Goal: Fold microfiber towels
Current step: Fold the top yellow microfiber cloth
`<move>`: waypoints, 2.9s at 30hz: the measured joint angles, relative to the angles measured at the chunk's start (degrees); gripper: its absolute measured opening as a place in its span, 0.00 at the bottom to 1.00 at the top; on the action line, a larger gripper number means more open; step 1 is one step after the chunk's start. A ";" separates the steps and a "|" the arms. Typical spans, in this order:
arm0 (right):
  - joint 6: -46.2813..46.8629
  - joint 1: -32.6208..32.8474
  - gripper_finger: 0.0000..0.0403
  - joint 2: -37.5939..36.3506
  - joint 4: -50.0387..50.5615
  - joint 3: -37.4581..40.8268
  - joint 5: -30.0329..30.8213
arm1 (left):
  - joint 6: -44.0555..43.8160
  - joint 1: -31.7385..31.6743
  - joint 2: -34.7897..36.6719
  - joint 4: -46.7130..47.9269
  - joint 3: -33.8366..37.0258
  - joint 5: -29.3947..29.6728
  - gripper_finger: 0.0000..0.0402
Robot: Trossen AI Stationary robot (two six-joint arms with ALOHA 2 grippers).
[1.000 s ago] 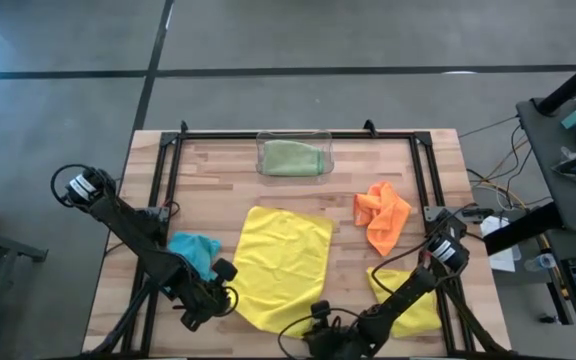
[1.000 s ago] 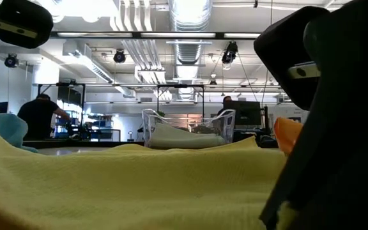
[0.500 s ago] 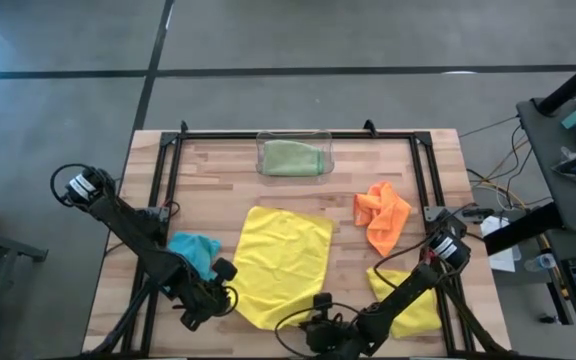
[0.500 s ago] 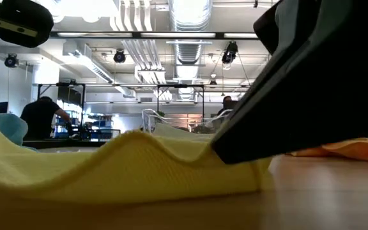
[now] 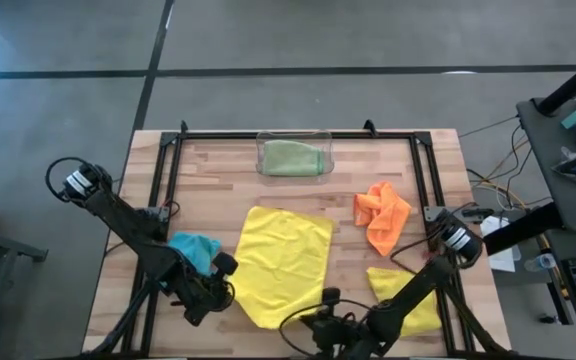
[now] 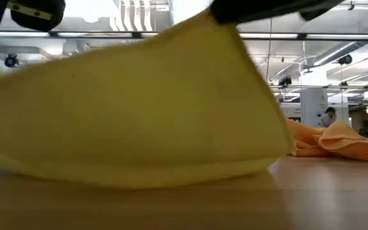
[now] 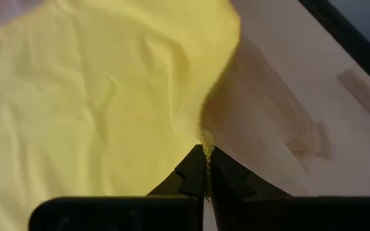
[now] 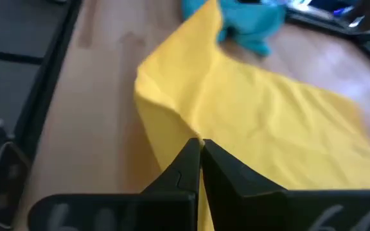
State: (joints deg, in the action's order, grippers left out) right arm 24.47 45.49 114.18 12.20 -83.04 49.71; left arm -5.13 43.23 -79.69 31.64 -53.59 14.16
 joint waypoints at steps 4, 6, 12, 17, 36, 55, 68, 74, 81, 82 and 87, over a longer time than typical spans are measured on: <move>4.80 1.01 0.02 -3.53 3.28 2.60 3.99 | 1.10 -1.74 1.07 0.10 0.45 -0.29 0.00; 7.56 1.42 0.02 -5.60 3.35 5.29 5.22 | 1.41 -2.94 1.91 -0.06 0.49 -0.68 0.00; 16.76 2.30 0.02 -10.93 3.50 14.96 9.44 | 5.06 -7.47 4.06 0.43 0.51 -2.53 0.00; 21.05 2.14 0.02 -15.01 3.36 20.99 11.64 | 9.76 -13.44 5.45 0.93 0.61 -3.47 0.00; 17.97 -9.76 0.02 -22.69 5.15 29.89 10.40 | 20.53 -38.67 6.07 -1.81 8.14 -7.77 0.00; 23.54 -19.05 0.02 -22.67 14.59 32.04 8.29 | 27.85 -49.60 5.48 -12.33 12.62 -5.49 0.00; 22.02 -26.39 0.02 -22.67 6.76 38.34 5.24 | 30.02 -55.88 -0.13 -21.24 16.47 -4.32 0.00; 16.66 -29.45 0.02 -22.67 1.85 38.63 2.59 | 29.59 -56.03 -3.14 -21.82 16.58 -2.68 0.00; 16.54 -30.31 0.07 -22.67 2.04 38.63 2.30 | 29.48 -56.03 -3.29 -22.46 16.58 -3.39 0.03; 16.48 -30.31 0.09 -22.67 2.04 38.63 2.08 | 29.47 -56.03 -3.09 -22.16 16.46 -3.43 0.05; 16.59 -30.40 0.24 -22.67 2.33 38.63 1.27 | 29.38 -56.01 -2.50 -22.08 15.53 -1.37 0.19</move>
State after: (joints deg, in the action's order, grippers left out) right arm 41.06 15.09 91.50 14.53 -44.40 50.98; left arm 24.25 -12.78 -82.19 9.56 -38.07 12.79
